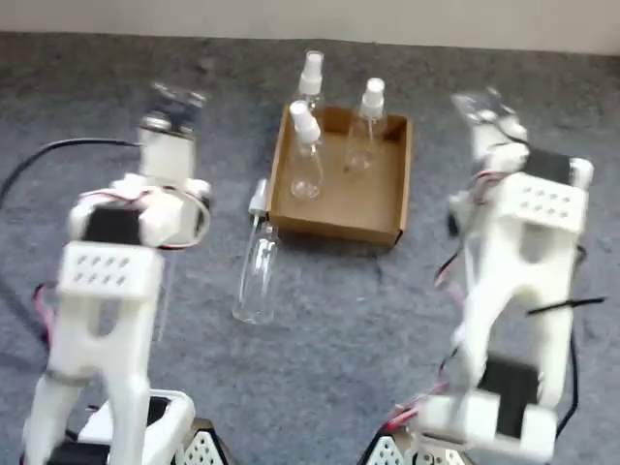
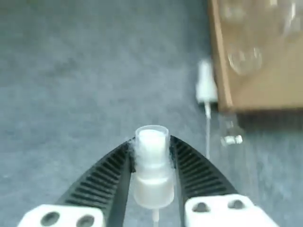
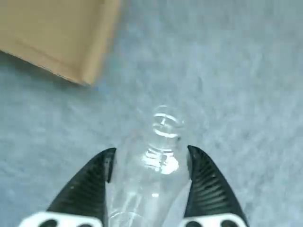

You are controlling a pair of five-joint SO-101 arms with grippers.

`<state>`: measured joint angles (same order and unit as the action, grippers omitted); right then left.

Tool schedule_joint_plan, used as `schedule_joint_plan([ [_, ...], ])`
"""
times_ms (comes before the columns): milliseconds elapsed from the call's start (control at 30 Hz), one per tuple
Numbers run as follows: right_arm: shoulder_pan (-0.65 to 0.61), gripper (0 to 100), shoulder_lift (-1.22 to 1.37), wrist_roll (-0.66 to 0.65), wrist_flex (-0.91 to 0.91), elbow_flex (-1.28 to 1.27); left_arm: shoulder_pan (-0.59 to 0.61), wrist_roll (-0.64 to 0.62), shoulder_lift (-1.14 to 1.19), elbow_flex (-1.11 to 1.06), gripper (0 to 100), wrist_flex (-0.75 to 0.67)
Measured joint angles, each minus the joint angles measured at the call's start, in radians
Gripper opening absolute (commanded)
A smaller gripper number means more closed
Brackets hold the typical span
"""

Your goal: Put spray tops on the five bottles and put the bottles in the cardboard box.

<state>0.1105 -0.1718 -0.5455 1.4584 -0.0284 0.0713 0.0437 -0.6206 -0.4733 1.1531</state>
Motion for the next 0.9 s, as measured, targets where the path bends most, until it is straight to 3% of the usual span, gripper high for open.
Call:
schedule_joint_plan([
  [233,-0.385,0.5,-0.295,0.206,-0.160,-0.253,0.035,-0.020,-0.311,0.025,0,0.002],
  [433,-0.713,0.5,-0.477,0.259,-0.374,-0.509,0.037,-0.158,-0.497,0.066,0,0.002],
  [733,-0.922,0.5,-0.686,0.196,-0.838,-0.956,0.037,-0.402,-0.583,0.069,0,0.002],
  [900,-0.959,0.5,-0.733,0.180,-0.910,-1.086,0.037,-0.548,-0.585,0.052,0,-0.038],
])
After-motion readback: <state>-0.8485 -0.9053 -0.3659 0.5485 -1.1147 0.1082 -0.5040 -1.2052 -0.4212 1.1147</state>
